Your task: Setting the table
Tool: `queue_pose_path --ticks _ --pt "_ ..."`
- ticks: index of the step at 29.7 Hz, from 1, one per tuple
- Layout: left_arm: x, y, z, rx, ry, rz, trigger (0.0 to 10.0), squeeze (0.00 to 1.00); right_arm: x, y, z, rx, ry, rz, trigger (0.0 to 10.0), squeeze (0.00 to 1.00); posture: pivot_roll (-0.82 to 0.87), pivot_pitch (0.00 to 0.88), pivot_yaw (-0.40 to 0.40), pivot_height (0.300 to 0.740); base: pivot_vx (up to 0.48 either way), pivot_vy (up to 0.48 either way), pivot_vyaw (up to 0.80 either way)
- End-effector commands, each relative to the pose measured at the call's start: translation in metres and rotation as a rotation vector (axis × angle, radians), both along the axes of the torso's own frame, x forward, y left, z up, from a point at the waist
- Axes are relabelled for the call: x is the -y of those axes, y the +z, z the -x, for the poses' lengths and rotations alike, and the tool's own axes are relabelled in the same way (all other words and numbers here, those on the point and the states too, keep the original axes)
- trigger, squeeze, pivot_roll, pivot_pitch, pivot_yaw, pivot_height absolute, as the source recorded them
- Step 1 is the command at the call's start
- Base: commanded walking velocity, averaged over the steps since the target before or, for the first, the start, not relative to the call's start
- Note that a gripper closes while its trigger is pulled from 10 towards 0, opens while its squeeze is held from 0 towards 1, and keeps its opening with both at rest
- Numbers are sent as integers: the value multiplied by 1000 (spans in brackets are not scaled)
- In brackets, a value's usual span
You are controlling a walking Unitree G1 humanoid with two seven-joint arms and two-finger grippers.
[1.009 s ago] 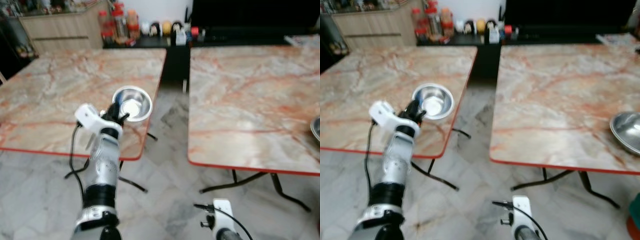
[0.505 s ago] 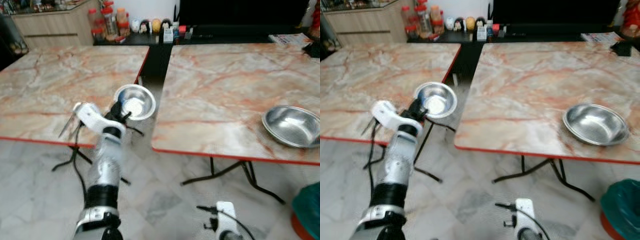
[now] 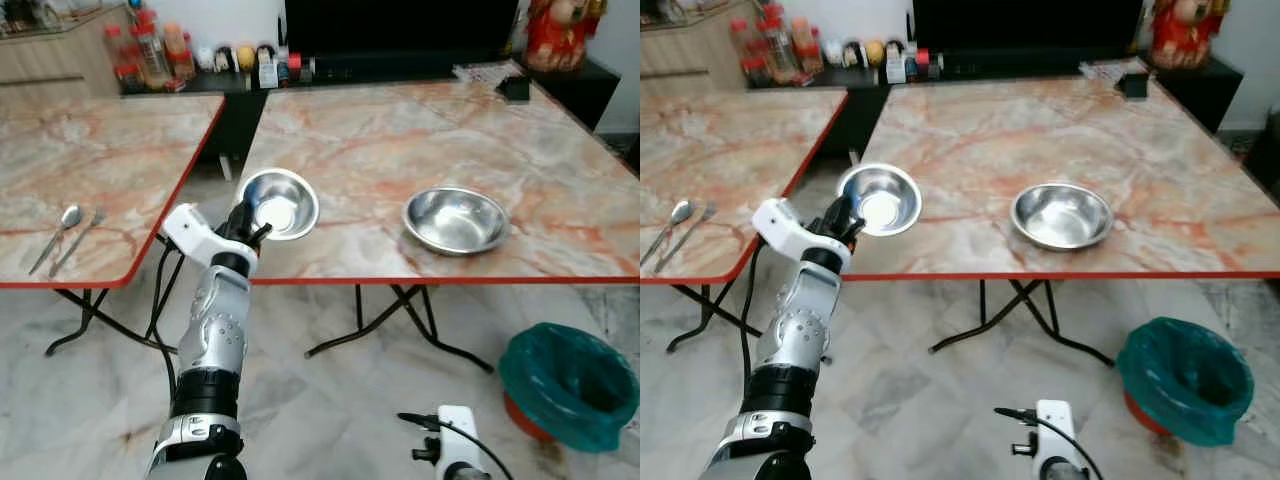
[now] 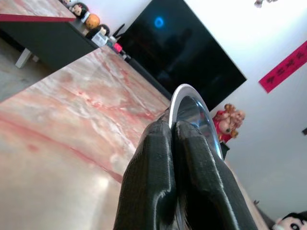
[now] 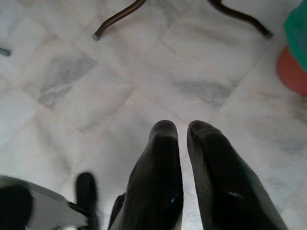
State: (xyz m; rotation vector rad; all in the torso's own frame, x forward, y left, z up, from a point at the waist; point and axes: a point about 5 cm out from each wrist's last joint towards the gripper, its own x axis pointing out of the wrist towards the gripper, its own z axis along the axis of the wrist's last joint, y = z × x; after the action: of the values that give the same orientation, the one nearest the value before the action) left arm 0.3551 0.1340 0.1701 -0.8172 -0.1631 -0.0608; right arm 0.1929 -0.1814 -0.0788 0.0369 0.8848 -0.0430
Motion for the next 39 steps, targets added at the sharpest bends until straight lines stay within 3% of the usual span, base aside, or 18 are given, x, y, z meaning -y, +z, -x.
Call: queue_pose_path --ticks 1,9,14,27,39 --pt "-6 4 0 16 19 9 10000 0 -9 0 -2 7 8 -21 10000 0 14 0 54 714 0 -371 0" --pt "-3 4 0 18 0 1 10000 0 -10 0 -2 5 12 -20 10000 0 11 0 61 714 0 -368 0" --pt "7 8 0 40 -61 -120 10000 0 -11 0 -1 1 19 -21 10000 0 11 0 63 714 0 -64 0" --pt "15 10 2 62 -87 -155 10000 0 -11 -1 0 -4 -3 -30 10000 0 6 0 68 714 0 0 -31" --pt "13 9 3 63 -83 -164 10000 0 -9 0 -2 1 -3 -23 10000 0 9 0 60 714 323 0 -97"
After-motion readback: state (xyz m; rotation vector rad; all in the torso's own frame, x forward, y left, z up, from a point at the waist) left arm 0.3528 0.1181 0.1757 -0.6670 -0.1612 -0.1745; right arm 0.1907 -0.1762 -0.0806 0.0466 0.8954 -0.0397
